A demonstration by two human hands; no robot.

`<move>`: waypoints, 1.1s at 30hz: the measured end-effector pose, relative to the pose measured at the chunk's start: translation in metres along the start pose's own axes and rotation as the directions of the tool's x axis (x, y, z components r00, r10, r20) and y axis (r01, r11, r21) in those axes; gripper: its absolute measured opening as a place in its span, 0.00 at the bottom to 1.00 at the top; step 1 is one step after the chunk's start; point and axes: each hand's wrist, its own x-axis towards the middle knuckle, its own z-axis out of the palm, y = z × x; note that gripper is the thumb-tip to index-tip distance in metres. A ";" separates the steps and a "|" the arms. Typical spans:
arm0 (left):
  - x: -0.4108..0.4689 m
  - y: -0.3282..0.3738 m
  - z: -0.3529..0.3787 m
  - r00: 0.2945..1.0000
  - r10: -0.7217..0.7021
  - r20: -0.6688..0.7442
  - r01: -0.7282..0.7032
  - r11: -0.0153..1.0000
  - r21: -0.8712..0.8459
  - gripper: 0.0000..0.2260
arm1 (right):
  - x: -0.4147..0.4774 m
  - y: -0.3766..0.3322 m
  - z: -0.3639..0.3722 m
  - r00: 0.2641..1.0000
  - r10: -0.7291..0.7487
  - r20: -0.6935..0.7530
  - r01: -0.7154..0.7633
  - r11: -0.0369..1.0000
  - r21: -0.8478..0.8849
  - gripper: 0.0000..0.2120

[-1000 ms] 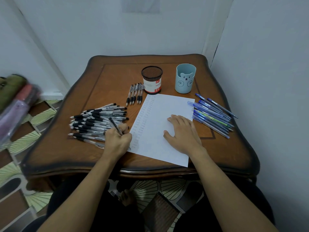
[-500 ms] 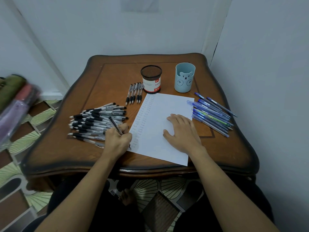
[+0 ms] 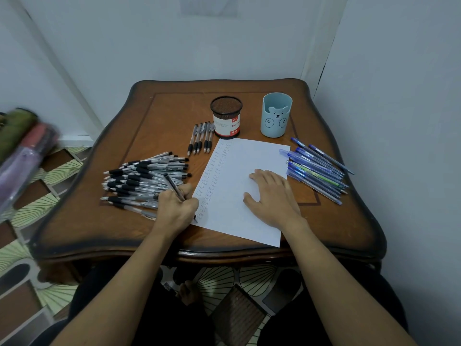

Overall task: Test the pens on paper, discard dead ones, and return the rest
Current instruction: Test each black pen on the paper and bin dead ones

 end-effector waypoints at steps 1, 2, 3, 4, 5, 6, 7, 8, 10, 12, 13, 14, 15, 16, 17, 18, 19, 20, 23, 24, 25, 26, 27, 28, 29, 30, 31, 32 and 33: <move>0.000 0.000 0.000 1.000 0.000 -0.001 0.000 1.000 0.003 0.10 | 0.000 0.000 0.000 1.000 0.000 0.002 0.000 1.000 0.000 0.25; 0.000 0.001 0.000 1.000 0.007 -0.005 -0.007 1.000 -0.003 0.10 | 0.000 0.000 0.000 1.000 -0.001 0.003 0.001 1.000 -0.001 0.25; -0.001 0.002 -0.001 1.000 0.012 -0.009 -0.012 1.000 -0.019 0.09 | 0.000 0.000 0.000 1.000 -0.002 0.001 0.002 1.000 -0.003 0.25; -0.002 0.002 0.000 1.000 0.023 -0.011 -0.023 0.999 -0.031 0.09 | 0.000 0.000 0.000 1.000 -0.003 -0.003 0.003 1.000 -0.005 0.25; -0.002 0.003 0.000 1.000 0.030 -0.008 -0.030 0.999 -0.039 0.10 | 0.000 0.000 0.000 1.000 -0.004 -0.008 0.004 1.000 -0.007 0.25; -0.003 0.003 0.001 0.999 0.037 0.000 -0.037 0.999 -0.040 0.10 | 0.000 0.000 0.000 1.000 -0.005 -0.011 0.005 1.000 -0.009 0.25; -0.003 0.003 0.001 0.999 0.036 0.010 -0.036 0.999 -0.041 0.10 | 0.000 0.000 0.000 1.000 -0.006 -0.011 0.005 1.000 -0.012 0.25; -0.003 0.002 0.001 0.999 0.033 0.020 -0.032 0.999 -0.039 0.10 | 0.000 0.000 -0.001 1.000 -0.006 -0.009 0.005 1.000 -0.013 0.25; -0.001 0.003 0.000 0.999 0.013 0.032 -0.011 0.999 -0.041 0.10 | 0.000 0.000 0.000 1.000 -0.007 -0.009 0.007 1.000 -0.012 0.25; -0.001 0.005 0.001 0.999 0.002 0.033 0.000 0.998 -0.057 0.10 | -0.001 0.000 0.000 1.000 -0.009 -0.011 0.009 1.000 -0.009 0.25; -0.001 0.005 0.001 0.999 0.001 0.034 0.001 0.998 -0.069 0.10 | -0.001 0.000 -0.001 1.000 -0.009 -0.010 0.009 1.000 -0.008 0.25; -0.002 0.005 0.001 0.999 0.007 0.037 -0.004 0.997 -0.072 0.10 | -0.001 0.000 -0.001 1.000 -0.007 -0.008 0.007 1.000 -0.009 0.25; -0.002 0.004 0.000 0.999 0.006 0.041 -0.003 0.998 -0.065 0.10 | -0.001 0.000 -0.001 1.000 -0.005 -0.008 0.005 1.000 -0.009 0.25; -0.001 0.004 0.000 0.999 0.005 0.043 -0.003 0.999 -0.052 0.10 | -0.001 0.000 -0.001 1.000 -0.004 -0.008 0.004 1.000 -0.010 0.25; -0.001 0.003 0.000 0.999 -0.005 0.045 0.007 0.999 -0.043 0.09 | -0.001 -0.001 -0.001 1.000 -0.003 -0.008 0.003 1.000 -0.011 0.25; 0.000 0.003 0.000 0.999 -0.017 0.045 0.018 0.999 -0.036 0.09 | -0.001 -0.001 -0.001 1.000 -0.003 -0.007 0.003 1.000 -0.011 0.25; 0.001 0.003 0.000 0.998 -0.036 0.044 0.038 0.999 -0.035 0.10 | -0.001 -0.001 -0.001 1.000 -0.003 -0.005 0.002 1.000 -0.011 0.25; 0.002 0.003 0.000 0.997 -0.058 0.048 0.060 0.997 -0.047 0.10 | 0.000 -0.001 -0.001 1.000 -0.002 -0.003 0.002 1.000 -0.010 0.25; 0.002 0.005 -0.004 0.990 -0.119 0.077 0.131 0.975 -0.177 0.05 | -0.001 -0.002 -0.002 1.000 0.003 0.002 -0.003 1.000 -0.005 0.25; 0.003 0.007 -0.006 0.989 -0.123 0.080 0.139 0.963 -0.232 0.03 | -0.001 -0.002 -0.002 1.000 0.004 0.004 -0.004 1.000 -0.006 0.25; 0.004 0.008 -0.007 0.988 -0.137 0.077 0.152 0.952 -0.265 0.04 | -0.002 -0.002 -0.003 1.000 0.003 0.005 -0.003 1.000 -0.008 0.25; 0.005 0.009 -0.007 0.985 -0.153 0.075 0.169 0.942 -0.290 0.07 | -0.002 -0.002 -0.003 1.000 0.002 0.007 -0.002 1.000 -0.008 0.25; 0.007 0.009 -0.006 0.981 -0.182 0.070 0.194 0.936 -0.295 0.07 | -0.002 -0.002 -0.003 1.000 0.001 0.009 -0.001 1.000 -0.008 0.25; 0.008 0.009 -0.004 0.976 -0.212 0.057 0.219 0.936 -0.276 0.06 | -0.001 -0.002 -0.003 1.000 0.001 0.011 -0.001 1.000 -0.007 0.25; 0.010 0.007 -0.003 0.970 -0.239 0.035 0.241 0.943 -0.229 0.08 | -0.001 -0.002 -0.003 1.000 0.002 0.013 -0.002 1.000 -0.006 0.25; 0.011 0.005 -0.002 0.967 -0.255 0.016 0.254 0.951 -0.174 0.12 | -0.001 -0.002 -0.003 1.000 0.004 0.015 -0.003 1.000 -0.007 0.26; 0.012 0.005 -0.002 0.965 -0.261 0.000 0.259 0.956 -0.138 0.15 | -0.001 -0.002 -0.003 1.000 0.006 0.017 -0.005 1.000 -0.007 0.26; 0.013 0.006 -0.001 0.968 -0.250 -0.018 0.246 0.961 -0.124 0.16 | -0.001 -0.002 -0.003 1.000 0.007 0.019 -0.007 1.000 -0.008 0.26; 0.014 0.008 0.001 0.973 -0.228 -0.033 0.223 0.968 -0.120 0.17 | -0.001 -0.002 -0.003 1.000 0.007 0.019 -0.007 1.000 -0.007 0.26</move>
